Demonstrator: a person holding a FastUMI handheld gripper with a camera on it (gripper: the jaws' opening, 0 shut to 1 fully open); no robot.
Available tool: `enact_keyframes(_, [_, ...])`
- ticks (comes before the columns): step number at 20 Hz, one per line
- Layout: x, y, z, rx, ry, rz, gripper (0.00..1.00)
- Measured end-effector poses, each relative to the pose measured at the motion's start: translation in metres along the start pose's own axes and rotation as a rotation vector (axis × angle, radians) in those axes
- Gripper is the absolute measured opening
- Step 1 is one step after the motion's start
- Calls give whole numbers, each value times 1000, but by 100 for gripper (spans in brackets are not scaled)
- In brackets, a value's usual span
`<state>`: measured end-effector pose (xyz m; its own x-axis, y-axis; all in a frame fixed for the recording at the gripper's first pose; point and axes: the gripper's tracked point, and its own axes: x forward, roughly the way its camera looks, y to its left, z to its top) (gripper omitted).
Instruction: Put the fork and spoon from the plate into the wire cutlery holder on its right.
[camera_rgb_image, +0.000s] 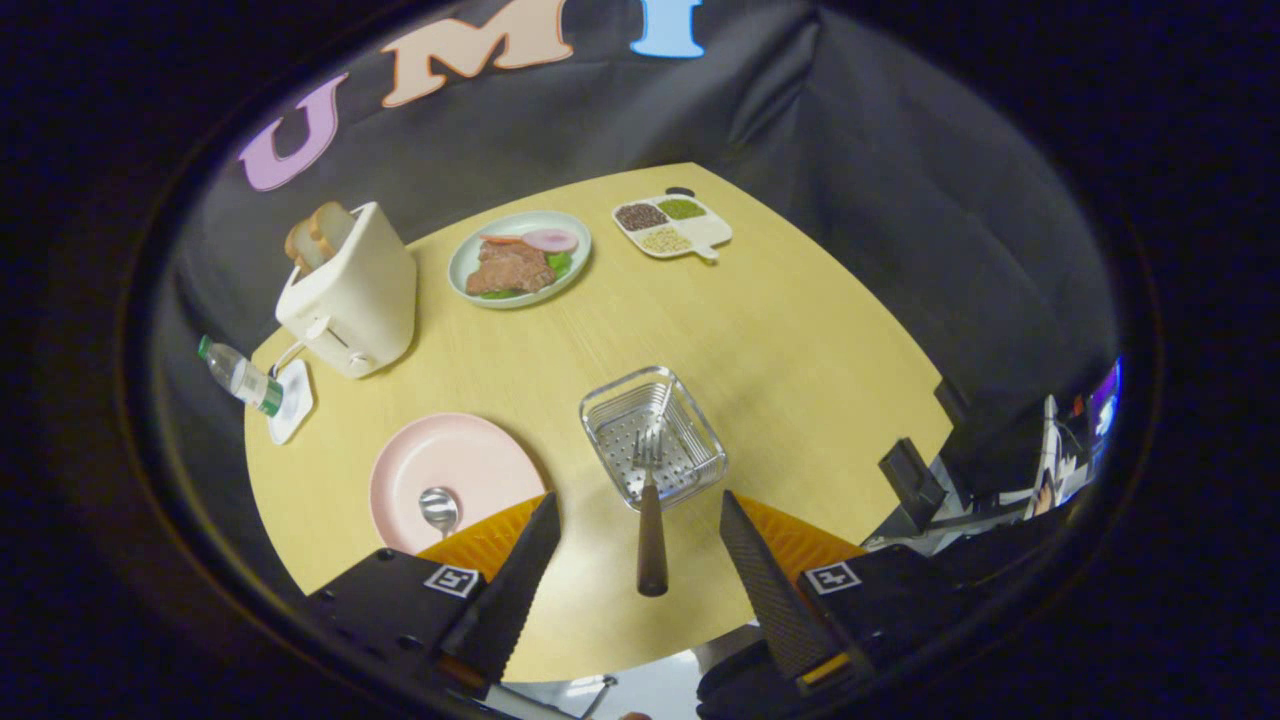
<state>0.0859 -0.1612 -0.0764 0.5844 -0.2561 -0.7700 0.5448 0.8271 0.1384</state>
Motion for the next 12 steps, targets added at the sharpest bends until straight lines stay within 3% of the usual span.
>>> enact_keyframes(6, [-28, 25, 4, -99, -97, 31, 100])
enact_keyframes(12, [-47, 69, -22, -221, -172, 114, 100])
